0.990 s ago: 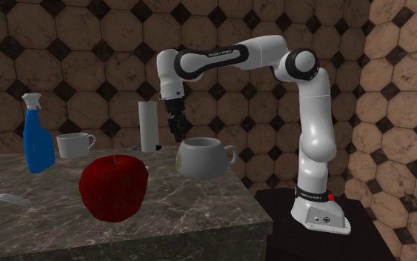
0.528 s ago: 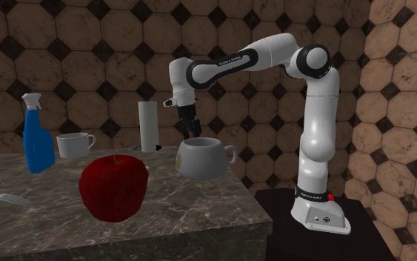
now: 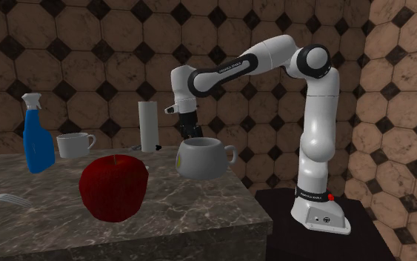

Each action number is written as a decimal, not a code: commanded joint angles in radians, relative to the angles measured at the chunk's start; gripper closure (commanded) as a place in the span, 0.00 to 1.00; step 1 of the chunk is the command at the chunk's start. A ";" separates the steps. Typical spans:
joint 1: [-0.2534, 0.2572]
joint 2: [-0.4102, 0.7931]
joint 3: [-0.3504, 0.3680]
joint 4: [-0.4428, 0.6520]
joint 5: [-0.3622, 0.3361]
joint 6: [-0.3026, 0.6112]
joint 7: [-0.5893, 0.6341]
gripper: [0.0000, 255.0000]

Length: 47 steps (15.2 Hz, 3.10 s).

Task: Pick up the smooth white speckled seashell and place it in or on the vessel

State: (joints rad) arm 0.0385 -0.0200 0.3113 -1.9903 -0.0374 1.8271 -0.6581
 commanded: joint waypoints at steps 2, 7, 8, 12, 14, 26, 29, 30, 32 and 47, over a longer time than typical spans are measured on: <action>0.000 0.000 0.000 -0.001 0.000 0.002 0.000 0.00; 0.000 0.000 0.000 -0.001 0.000 0.001 0.000 1.00; 0.000 0.001 0.000 0.000 0.000 0.001 0.000 1.00; 0.001 -0.001 0.001 -0.005 0.000 0.005 0.003 1.00; 0.001 0.001 0.001 0.001 0.000 0.000 0.003 1.00; -0.001 -0.022 -0.002 0.123 0.007 -0.143 -0.010 1.00; -0.001 -0.023 -0.002 0.162 0.008 -0.183 -0.012 1.00; -0.001 -0.023 -0.002 0.175 0.008 -0.197 -0.013 1.00; -0.001 -0.022 -0.002 0.203 0.007 -0.224 -0.013 1.00; 0.002 0.016 0.002 0.451 -0.004 -0.435 -0.012 1.00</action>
State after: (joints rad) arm 0.0409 -0.0070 0.3133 -1.5572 -0.0401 1.4069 -0.6691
